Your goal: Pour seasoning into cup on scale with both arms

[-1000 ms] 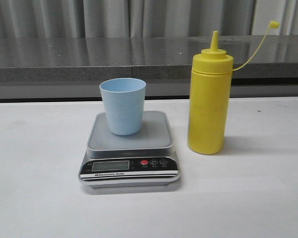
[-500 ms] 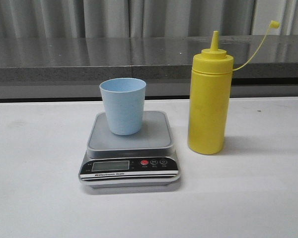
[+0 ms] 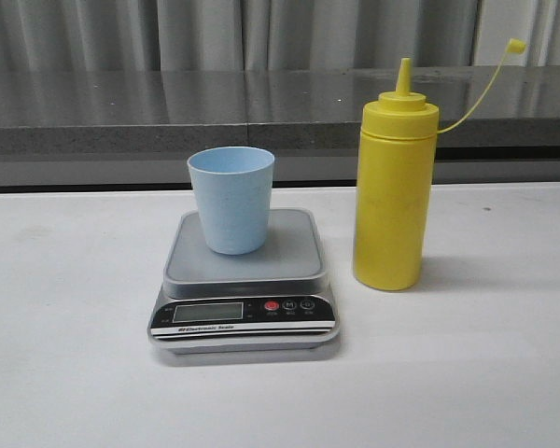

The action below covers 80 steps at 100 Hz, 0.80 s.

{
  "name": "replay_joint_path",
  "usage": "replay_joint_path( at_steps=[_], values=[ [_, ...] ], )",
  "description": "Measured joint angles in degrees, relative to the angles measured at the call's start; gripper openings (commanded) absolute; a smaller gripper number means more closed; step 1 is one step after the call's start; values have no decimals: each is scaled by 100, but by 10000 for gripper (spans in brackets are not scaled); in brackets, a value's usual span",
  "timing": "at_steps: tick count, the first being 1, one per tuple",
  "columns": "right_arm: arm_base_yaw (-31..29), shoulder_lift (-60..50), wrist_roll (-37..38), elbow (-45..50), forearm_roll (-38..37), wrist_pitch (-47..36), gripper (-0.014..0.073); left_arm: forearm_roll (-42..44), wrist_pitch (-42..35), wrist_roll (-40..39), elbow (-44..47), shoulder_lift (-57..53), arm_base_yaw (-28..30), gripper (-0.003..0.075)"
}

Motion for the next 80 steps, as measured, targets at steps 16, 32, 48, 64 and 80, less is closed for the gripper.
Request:
replay_joint_path(
  at_steps=[16, 32, 48, 64, 80],
  values=[
    [0, 0, 0, 0, 0, 0, -67, 0, 0, 0, 0, 0, 0, -20],
    [0, 0, 3, 0, 0, 0, -67, 13, 0, 0, 0, 0, 0, -20],
    [0, 0, 3, 0, 0, 0, -67, 528, 0, 0, 0, -55, 134, -20],
    [0, 0, 3, 0, 0, 0, -67, 710, 0, 0, 176, -360, 522, -20],
    [0, 0, 3, 0, 0, 0, -67, 733, 0, 0, 635, -904, 1022, -20]
  ],
)
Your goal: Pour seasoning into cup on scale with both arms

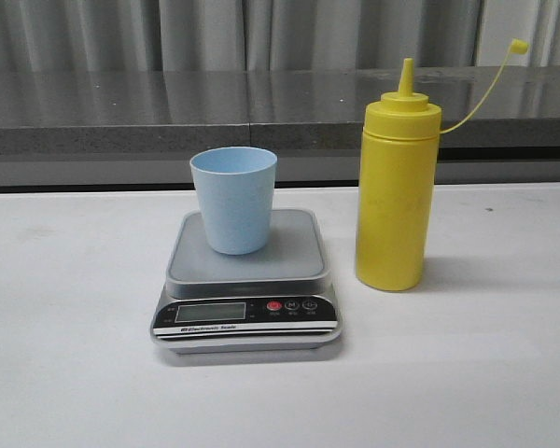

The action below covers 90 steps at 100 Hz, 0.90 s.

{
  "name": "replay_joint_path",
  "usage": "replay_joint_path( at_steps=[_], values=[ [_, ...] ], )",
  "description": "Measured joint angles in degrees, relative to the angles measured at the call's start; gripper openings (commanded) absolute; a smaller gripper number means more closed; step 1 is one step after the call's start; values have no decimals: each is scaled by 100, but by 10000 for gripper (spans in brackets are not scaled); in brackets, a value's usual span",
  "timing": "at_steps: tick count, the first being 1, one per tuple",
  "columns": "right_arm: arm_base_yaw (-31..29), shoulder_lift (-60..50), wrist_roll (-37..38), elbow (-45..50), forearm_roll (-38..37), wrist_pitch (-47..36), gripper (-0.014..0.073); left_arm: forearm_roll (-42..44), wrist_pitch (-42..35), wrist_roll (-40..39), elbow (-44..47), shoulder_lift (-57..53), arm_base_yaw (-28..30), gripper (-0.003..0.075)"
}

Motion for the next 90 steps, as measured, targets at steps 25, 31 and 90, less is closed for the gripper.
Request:
replay_joint_path(
  at_steps=[25, 31, 90],
  values=[
    [0, 0, 10, 0, 0, 0, -67, 120, 0, 0, 812, -856, 557, -20],
    [0, 0, 10, 0, 0, 0, -67, 184, 0, 0, 940, -998, 621, -20],
    [0, 0, 10, 0, 0, 0, -67, 574, -62, -559, 1265, -1017, 658, -20]
  ],
)
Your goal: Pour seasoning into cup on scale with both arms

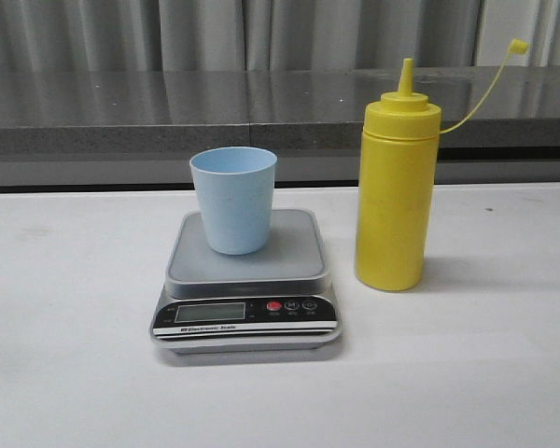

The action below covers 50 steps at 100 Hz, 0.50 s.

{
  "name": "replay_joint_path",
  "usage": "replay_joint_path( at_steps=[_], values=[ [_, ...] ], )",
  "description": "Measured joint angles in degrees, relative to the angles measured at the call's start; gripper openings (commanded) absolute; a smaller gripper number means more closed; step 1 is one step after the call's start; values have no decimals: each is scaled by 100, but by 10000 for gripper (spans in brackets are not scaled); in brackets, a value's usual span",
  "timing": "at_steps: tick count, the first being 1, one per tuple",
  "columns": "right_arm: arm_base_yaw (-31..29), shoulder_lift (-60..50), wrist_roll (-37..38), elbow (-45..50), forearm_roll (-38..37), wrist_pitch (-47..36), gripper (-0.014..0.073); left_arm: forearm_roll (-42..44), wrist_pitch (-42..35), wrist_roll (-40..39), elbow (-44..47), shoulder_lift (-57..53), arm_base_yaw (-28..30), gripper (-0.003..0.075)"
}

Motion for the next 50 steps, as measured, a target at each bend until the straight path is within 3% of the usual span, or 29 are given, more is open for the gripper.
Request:
replay_joint_path(
  at_steps=[50],
  values=[
    [0, 0, 0, 0, 0, 0, -67, 9, -26, -22, 0, 0, 0, -20]
  ],
)
